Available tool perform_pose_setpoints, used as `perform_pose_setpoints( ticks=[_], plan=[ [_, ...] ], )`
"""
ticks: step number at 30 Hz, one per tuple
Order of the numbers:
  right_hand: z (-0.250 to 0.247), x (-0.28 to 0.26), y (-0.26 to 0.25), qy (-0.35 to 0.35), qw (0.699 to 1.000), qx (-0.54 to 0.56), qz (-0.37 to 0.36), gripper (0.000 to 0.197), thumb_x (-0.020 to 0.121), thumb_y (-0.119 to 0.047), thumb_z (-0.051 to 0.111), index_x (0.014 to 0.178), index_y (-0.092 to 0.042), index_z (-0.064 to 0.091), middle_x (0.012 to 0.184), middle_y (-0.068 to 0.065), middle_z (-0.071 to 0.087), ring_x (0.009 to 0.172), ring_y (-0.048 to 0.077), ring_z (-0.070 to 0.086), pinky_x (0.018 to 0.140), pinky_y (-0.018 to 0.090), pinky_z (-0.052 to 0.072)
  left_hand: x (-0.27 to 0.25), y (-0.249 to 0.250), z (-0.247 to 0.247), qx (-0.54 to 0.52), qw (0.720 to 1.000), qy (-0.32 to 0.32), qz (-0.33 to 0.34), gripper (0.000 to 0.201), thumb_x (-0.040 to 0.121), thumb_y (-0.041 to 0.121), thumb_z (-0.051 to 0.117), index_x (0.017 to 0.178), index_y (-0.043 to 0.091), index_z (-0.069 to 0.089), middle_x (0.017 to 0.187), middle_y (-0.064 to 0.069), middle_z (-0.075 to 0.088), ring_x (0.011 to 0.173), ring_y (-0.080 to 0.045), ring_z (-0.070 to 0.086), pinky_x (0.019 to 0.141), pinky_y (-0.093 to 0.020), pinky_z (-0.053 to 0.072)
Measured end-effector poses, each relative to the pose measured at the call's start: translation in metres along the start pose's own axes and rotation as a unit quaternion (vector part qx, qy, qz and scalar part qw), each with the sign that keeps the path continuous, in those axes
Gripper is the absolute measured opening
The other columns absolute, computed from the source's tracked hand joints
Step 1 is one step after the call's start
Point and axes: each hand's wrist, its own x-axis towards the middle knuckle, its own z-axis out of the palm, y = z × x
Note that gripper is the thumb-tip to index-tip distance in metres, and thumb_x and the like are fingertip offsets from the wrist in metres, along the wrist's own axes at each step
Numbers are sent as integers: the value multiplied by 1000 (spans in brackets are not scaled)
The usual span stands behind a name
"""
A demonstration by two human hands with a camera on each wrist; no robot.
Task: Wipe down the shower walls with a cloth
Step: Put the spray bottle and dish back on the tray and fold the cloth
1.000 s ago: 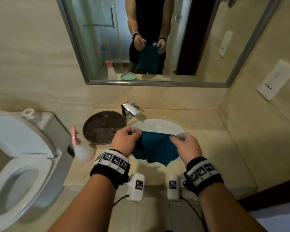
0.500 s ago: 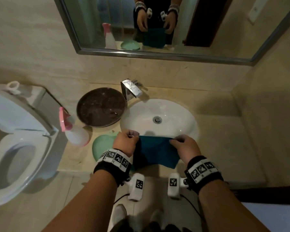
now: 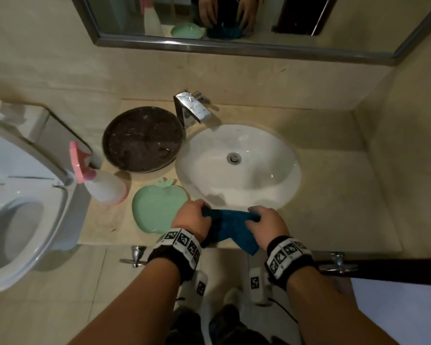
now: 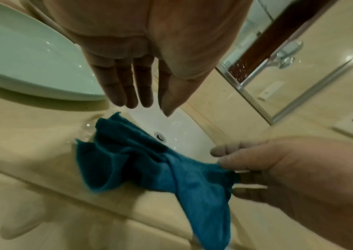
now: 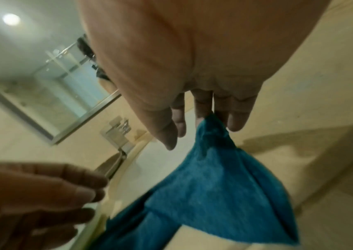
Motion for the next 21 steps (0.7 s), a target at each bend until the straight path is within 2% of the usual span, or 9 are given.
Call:
perform_pose_setpoints(
  ticks=[4,6,8,11,13,16,17,19,21],
  plan=[
    [14,-10,2,0,980,-195,-42,62,88,-42,67,147,-34,51,157,1,34,141,28,29,120,37,30,-1,-2,14,70,996,-40,31,35,92,19,66,127,19,68,129,-9,60,117,-29,61,100,-33,50],
    [21,-14,8,-11,969,-243,-47,78,83,-55,70,152,-37,42,161,1,21,145,30,19,122,40,25,0,-4,22,98,992,-70,35,38,90,25,70,128,20,68,131,-9,61,117,-28,61,100,-32,50],
    [28,-15,16,-28,960,-275,-51,82,83,-55,70,156,-39,35,159,2,17,144,29,16,121,40,24,-1,-7,29,133,986,-97,29,46,87,32,75,131,22,65,133,-6,58,120,-28,58,103,-35,49],
    [33,-14,29,-17,957,-279,-70,69,92,-47,65,155,-42,37,148,-1,32,134,24,28,113,35,29,0,-13,37,169,981,-92,34,47,88,35,76,131,22,61,133,-4,50,123,-28,51,107,-38,46],
    [33,-12,33,9,963,-252,-92,53,96,-41,63,148,-43,50,136,-4,46,125,23,37,104,33,31,2,-14,39,188,978,-85,38,35,94,28,68,127,19,62,133,-6,51,123,-28,51,107,-39,46],
    [28,-5,31,32,966,-237,-95,35,99,-37,58,134,-41,64,122,-3,63,116,25,52,97,35,41,6,-10,33,150,985,-83,29,25,95,26,64,117,15,64,124,-8,60,111,-29,60,96,-37,51],
    [24,-3,29,32,974,-208,-89,32,100,-35,57,130,-39,67,117,-3,68,111,24,58,94,35,47,7,-8,30,121,989,-82,16,20,94,27,65,110,16,63,117,-8,63,103,-28,61,89,-35,51],
    [15,-2,23,17,996,-68,-58,23,102,-30,56,118,-35,71,101,-5,72,96,19,66,82,31,52,8,-1,21,50,996,-73,-15,13,95,29,66,99,21,57,102,-5,66,93,-26,62,82,-32,50],
    [7,-1,14,13,997,73,-35,14,101,-26,58,101,-29,72,88,-8,72,83,13,67,68,24,49,10,6,12,-24,997,-47,-47,15,95,30,68,98,20,57,94,-5,67,91,-28,64,80,-32,50]
  ],
)
